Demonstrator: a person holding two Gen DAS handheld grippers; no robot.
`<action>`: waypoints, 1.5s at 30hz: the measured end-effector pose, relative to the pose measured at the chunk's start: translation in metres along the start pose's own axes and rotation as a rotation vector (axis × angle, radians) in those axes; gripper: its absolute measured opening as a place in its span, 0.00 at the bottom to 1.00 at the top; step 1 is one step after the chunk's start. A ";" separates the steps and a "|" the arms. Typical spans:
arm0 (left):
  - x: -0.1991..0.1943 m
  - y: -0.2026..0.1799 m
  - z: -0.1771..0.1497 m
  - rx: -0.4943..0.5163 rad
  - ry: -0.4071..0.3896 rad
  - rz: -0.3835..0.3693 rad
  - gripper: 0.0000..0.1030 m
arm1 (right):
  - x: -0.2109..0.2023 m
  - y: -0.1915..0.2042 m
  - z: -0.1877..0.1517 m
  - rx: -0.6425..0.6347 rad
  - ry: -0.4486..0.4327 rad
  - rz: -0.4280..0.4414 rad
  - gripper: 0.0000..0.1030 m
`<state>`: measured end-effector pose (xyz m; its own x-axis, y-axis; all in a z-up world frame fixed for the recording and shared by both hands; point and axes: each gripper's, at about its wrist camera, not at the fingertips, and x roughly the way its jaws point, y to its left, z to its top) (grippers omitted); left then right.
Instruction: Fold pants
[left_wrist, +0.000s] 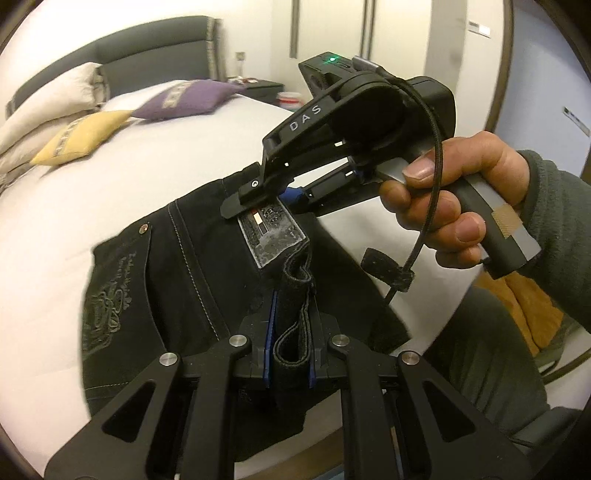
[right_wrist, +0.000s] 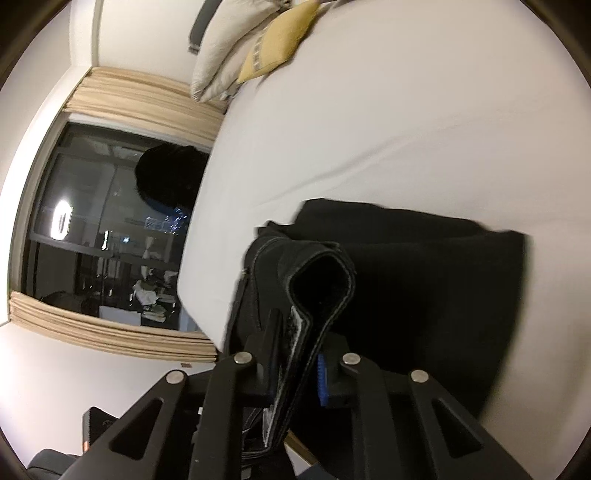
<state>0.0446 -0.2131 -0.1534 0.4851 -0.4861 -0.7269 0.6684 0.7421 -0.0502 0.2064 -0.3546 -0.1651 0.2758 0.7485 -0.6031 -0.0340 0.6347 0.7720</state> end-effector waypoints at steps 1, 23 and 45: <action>0.008 -0.006 0.003 0.007 0.009 -0.011 0.11 | -0.005 -0.007 -0.002 0.008 -0.007 -0.007 0.15; 0.088 -0.021 0.023 -0.088 0.114 -0.224 0.56 | -0.035 -0.078 -0.005 0.166 -0.079 0.032 0.27; 0.067 0.092 -0.035 -0.251 0.058 -0.127 0.64 | -0.022 -0.071 -0.130 0.231 -0.121 0.137 0.00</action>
<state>0.1189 -0.1615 -0.2307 0.3686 -0.5608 -0.7413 0.5577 0.7714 -0.3063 0.0783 -0.3913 -0.2325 0.3966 0.7870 -0.4726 0.1368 0.4583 0.8782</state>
